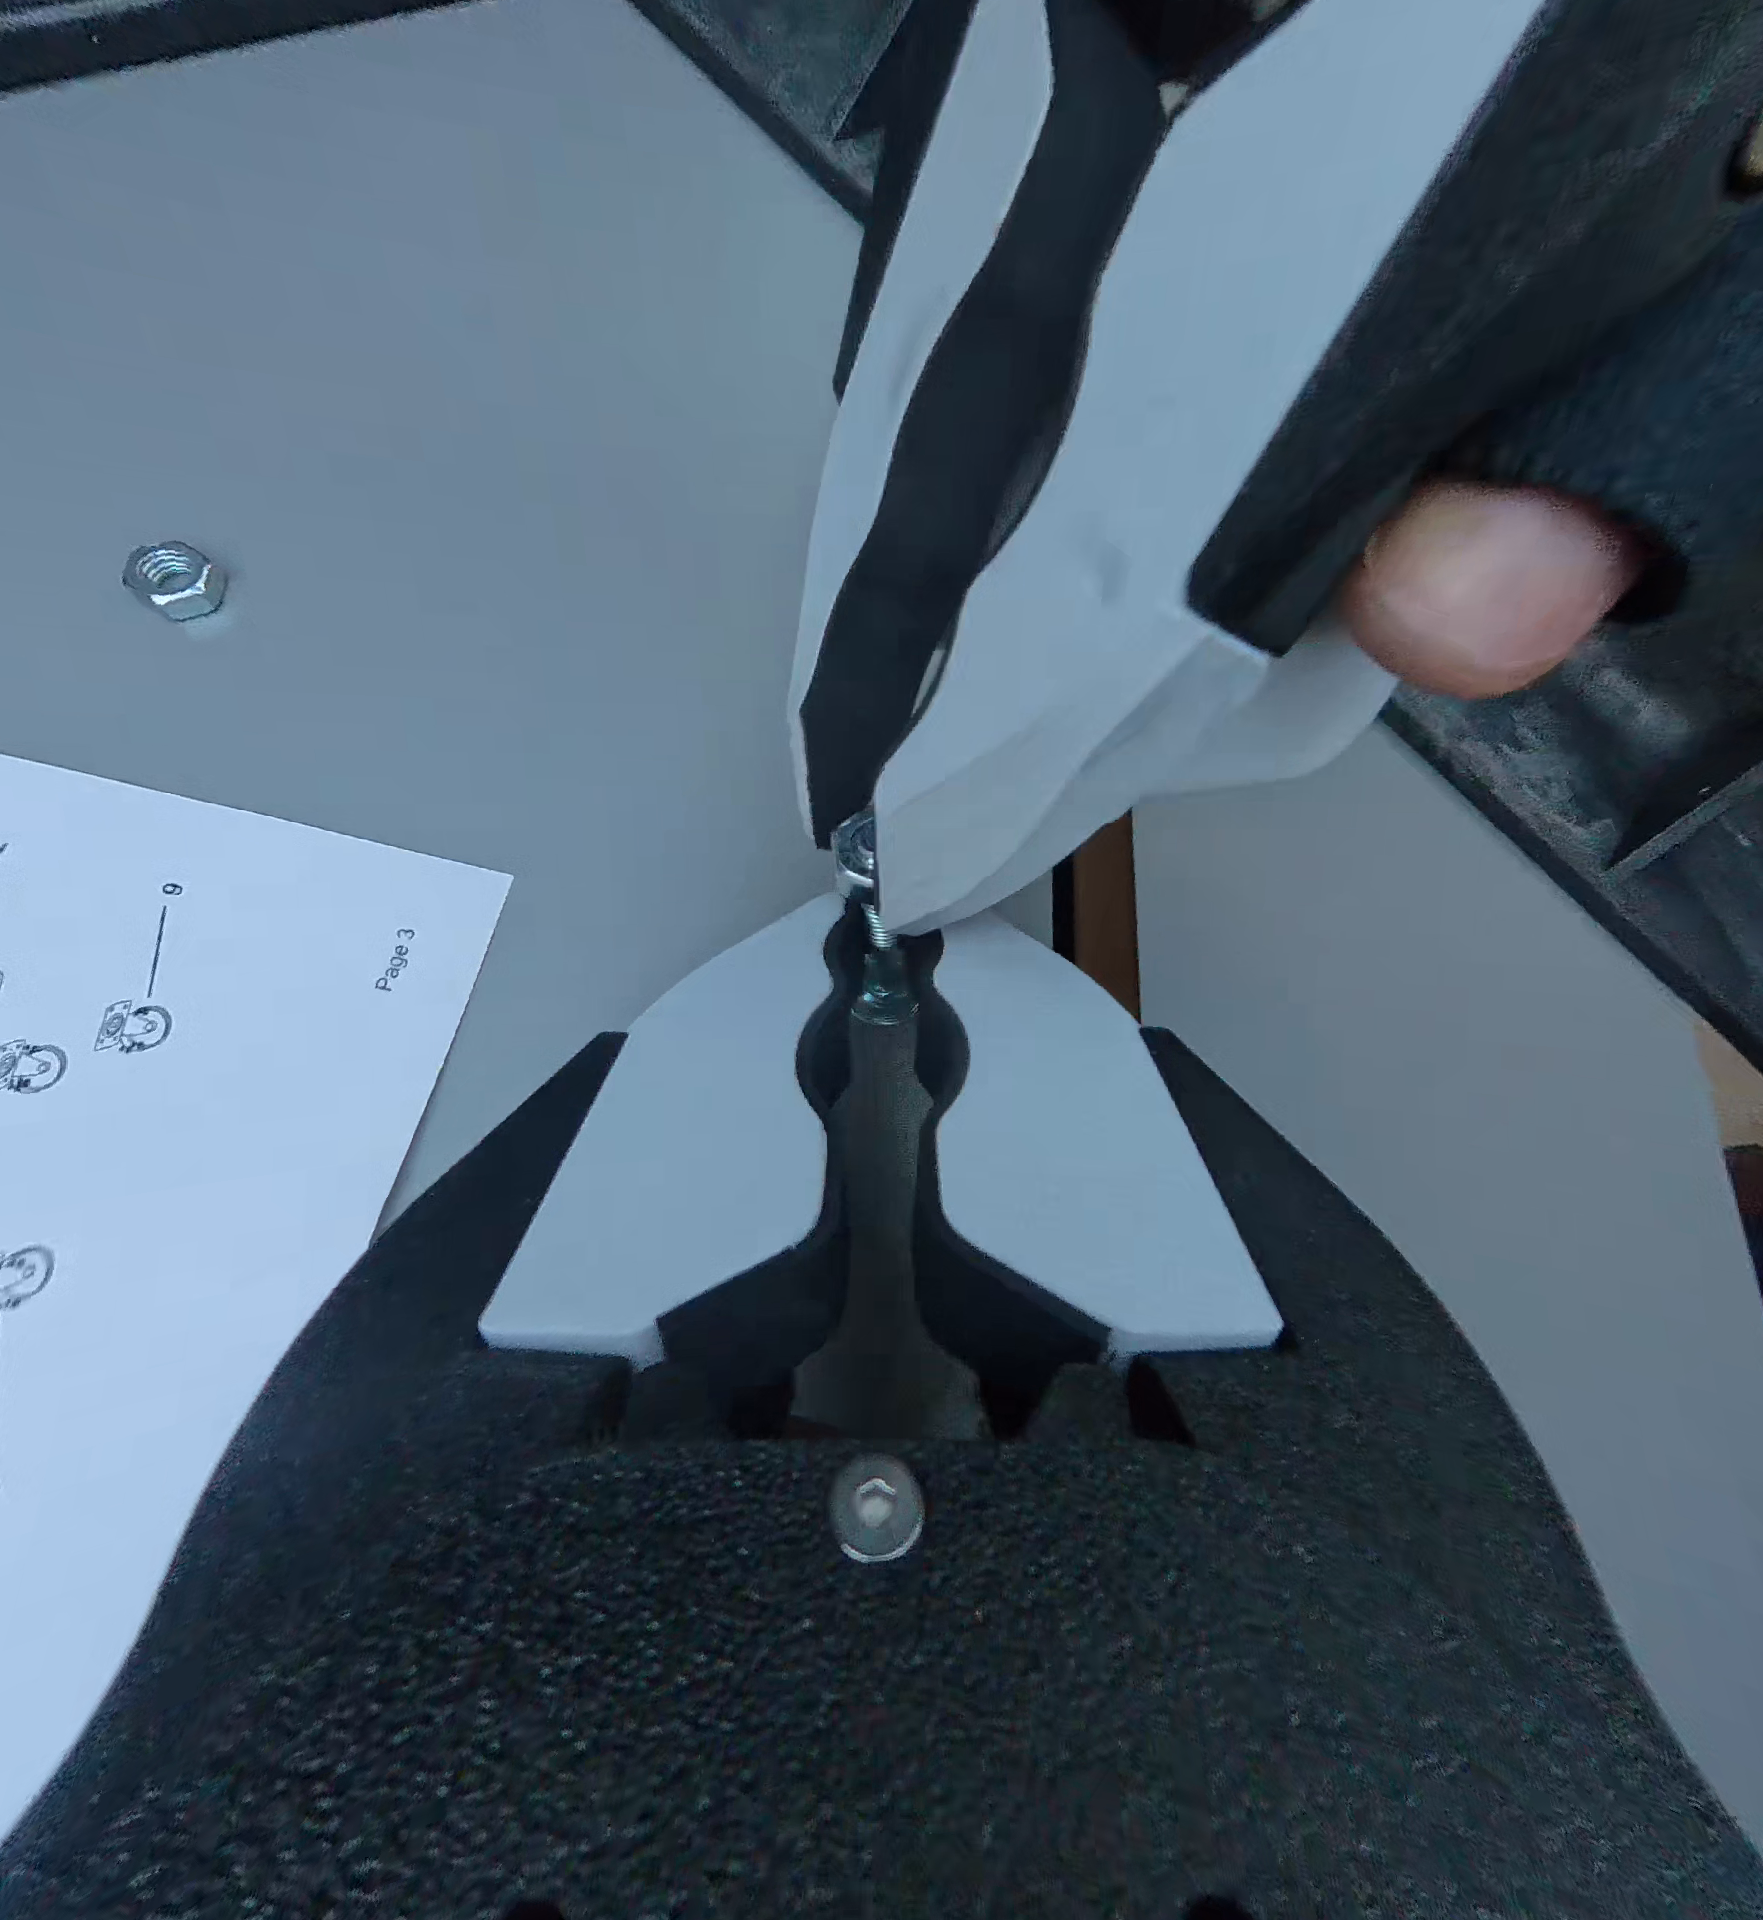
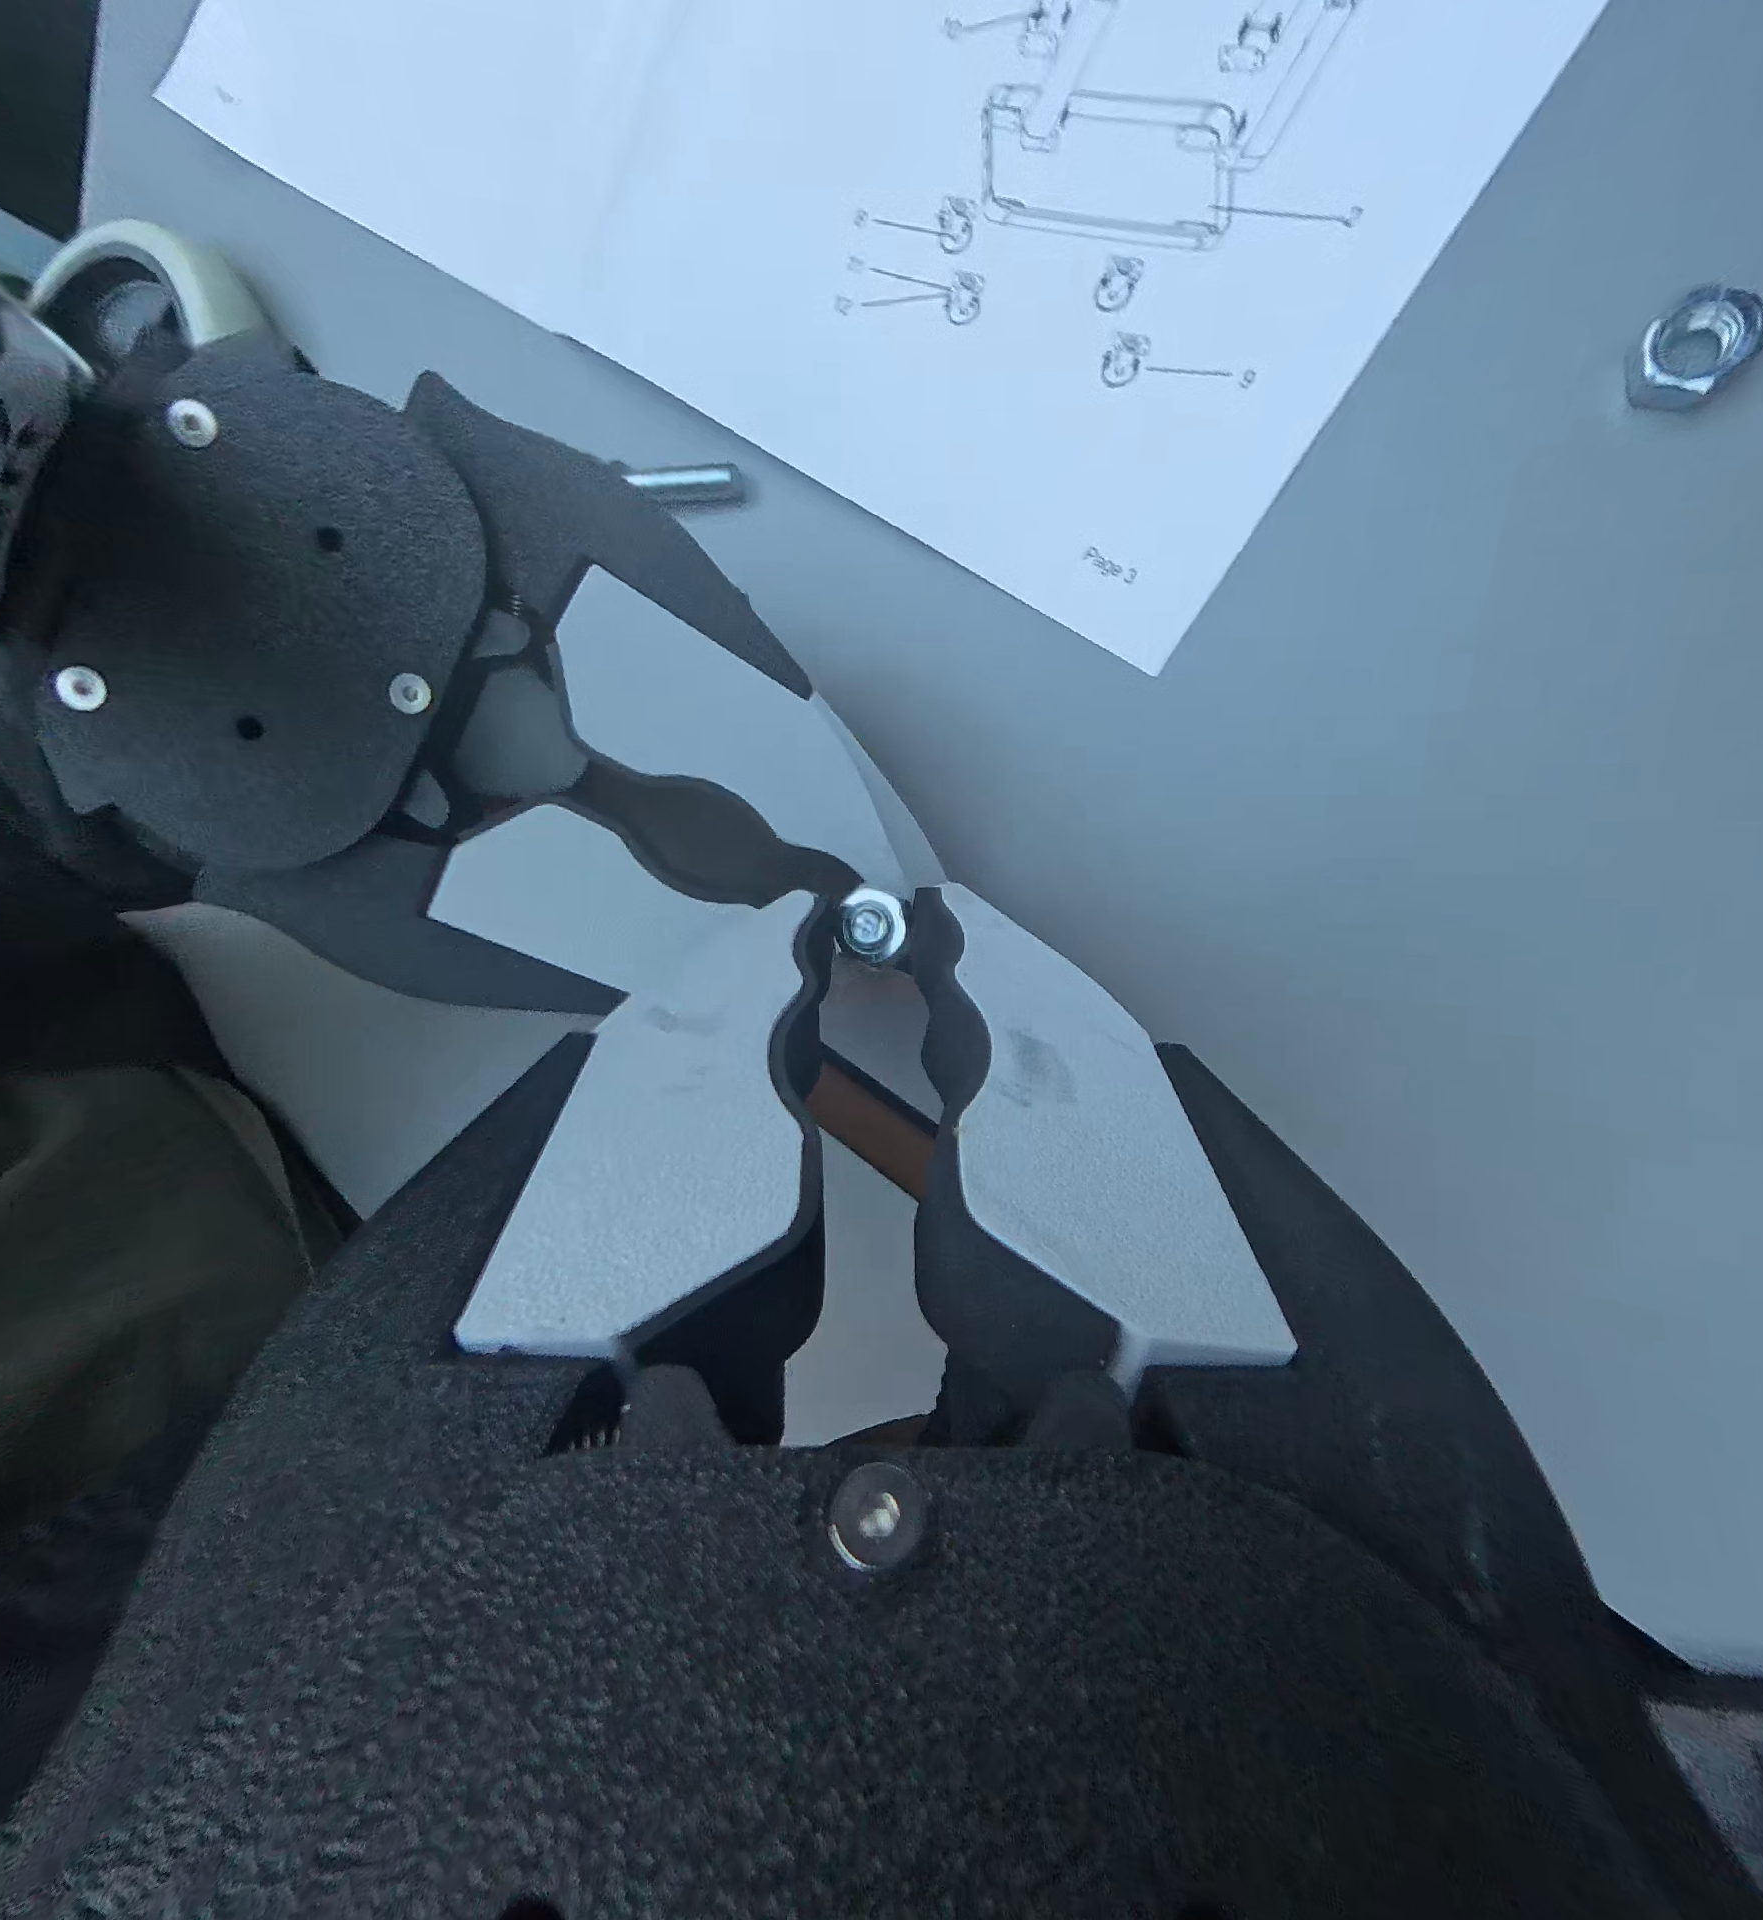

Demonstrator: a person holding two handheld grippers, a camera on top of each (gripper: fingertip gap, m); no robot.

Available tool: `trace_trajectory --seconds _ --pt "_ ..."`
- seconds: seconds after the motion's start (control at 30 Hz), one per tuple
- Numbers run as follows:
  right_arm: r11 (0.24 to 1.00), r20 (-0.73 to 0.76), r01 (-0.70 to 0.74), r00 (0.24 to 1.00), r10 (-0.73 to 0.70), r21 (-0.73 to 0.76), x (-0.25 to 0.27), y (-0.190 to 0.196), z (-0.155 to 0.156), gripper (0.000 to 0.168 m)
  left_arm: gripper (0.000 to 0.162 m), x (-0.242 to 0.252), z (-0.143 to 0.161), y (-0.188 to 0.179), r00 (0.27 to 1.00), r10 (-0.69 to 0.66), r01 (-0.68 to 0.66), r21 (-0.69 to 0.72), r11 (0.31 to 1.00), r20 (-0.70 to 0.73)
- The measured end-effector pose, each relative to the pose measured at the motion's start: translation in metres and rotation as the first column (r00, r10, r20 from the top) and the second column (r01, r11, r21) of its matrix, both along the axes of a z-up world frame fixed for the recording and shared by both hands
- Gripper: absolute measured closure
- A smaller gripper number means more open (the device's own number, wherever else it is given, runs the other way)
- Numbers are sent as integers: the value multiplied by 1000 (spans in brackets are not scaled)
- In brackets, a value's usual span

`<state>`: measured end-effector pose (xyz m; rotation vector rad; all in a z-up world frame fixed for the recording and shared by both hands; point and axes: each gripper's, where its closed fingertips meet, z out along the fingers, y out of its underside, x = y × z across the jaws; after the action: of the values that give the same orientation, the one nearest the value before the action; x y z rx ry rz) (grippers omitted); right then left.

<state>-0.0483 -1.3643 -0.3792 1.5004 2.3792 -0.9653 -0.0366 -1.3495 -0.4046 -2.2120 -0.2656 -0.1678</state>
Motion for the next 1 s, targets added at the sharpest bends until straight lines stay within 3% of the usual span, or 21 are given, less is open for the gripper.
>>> trace_trajectory --seconds 0.03,0.17,0.4,0.53,0.67,0.83,0.97,1.0 --pt "1000 -31 -4 1000 4 -4 0 -2 6 150 155 -1 5 -3 1000 11 -11 6 1000 6" --pt "998 -132 -29 991 35 48 0 -7 34 150 155 -13 38 -20 996 87 -86 38 996 -25" --pt "997 -303 -35 951 56 74 -7 -40 111 143 155 -32 106 -60 933 208 -204 45 978 -295" --pt "992 -375 -79 920 109 95 -4 -73 150 143 155 -27 139 -82 871 217 -230 24 973 -442" --pt "971 -402 -117 894 195 211 2 -93 162 141 155 -14 161 -99 828 176 -218 -16 976 -533" --pt "940 -405 -223 859 314 257 19 -114 179 152 155 1 179 -115 828 153 -202 -33 979 -539" --pt "937 -401 -286 848 345 203 29 -124 205 155 153 16 205 -123 884 168 -158 59 986 -435" --pt "936 -394 -296 850 349 191 30 -125 211 155 146 20 213 -125 898 172 -149 89 985 -405"
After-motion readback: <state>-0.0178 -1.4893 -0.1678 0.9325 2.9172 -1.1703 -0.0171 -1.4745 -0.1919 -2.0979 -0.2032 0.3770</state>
